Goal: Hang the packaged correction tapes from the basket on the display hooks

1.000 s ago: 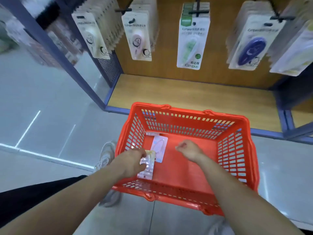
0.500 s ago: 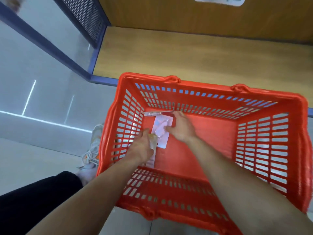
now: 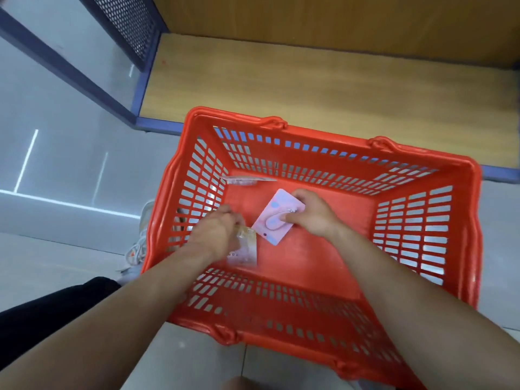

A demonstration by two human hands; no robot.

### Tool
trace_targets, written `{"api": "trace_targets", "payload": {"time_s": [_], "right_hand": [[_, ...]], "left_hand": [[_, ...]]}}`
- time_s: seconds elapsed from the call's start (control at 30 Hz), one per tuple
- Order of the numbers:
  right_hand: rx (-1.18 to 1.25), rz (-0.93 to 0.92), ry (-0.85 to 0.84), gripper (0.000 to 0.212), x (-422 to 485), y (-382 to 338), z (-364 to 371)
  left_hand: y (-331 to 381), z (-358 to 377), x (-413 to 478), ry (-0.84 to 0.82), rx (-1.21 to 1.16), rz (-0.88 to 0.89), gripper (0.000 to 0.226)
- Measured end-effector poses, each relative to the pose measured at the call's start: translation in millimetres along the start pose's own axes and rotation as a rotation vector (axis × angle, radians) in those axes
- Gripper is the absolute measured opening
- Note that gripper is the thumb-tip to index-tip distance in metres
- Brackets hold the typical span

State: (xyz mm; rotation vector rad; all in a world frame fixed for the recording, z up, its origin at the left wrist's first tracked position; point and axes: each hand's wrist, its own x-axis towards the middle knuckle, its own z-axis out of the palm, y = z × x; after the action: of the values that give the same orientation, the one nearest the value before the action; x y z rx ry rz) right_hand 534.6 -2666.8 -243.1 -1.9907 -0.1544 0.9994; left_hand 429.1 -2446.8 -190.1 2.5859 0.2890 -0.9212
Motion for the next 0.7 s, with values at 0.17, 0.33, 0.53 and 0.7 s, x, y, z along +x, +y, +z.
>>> {"api": "trace_targets", "payload": {"time_s": [0.17, 0.33, 0.53, 0.7], "right_hand": [[0.209, -0.018, -0.062, 0.015, -28, -8, -22], [0.331, -0.047, -0.101, 0.025, -52, -32, -22], [0.374, -0.053, -0.155, 0.032, -71, -45, -21], [0.345, -0.014, -0.229, 0.069, -83, -46, -17]], "left_hand": [[18, -21, -12, 0.018, -0.346, 0.028, 0.028], [43, -29, -26, -0.028, -0.686, 0.031, 0.036], [57, -27, -38, 0.086, -0.998, -0.016, 0.058], [59, -35, -41, 0.033, -1.060, 0.007, 0.061]]}}
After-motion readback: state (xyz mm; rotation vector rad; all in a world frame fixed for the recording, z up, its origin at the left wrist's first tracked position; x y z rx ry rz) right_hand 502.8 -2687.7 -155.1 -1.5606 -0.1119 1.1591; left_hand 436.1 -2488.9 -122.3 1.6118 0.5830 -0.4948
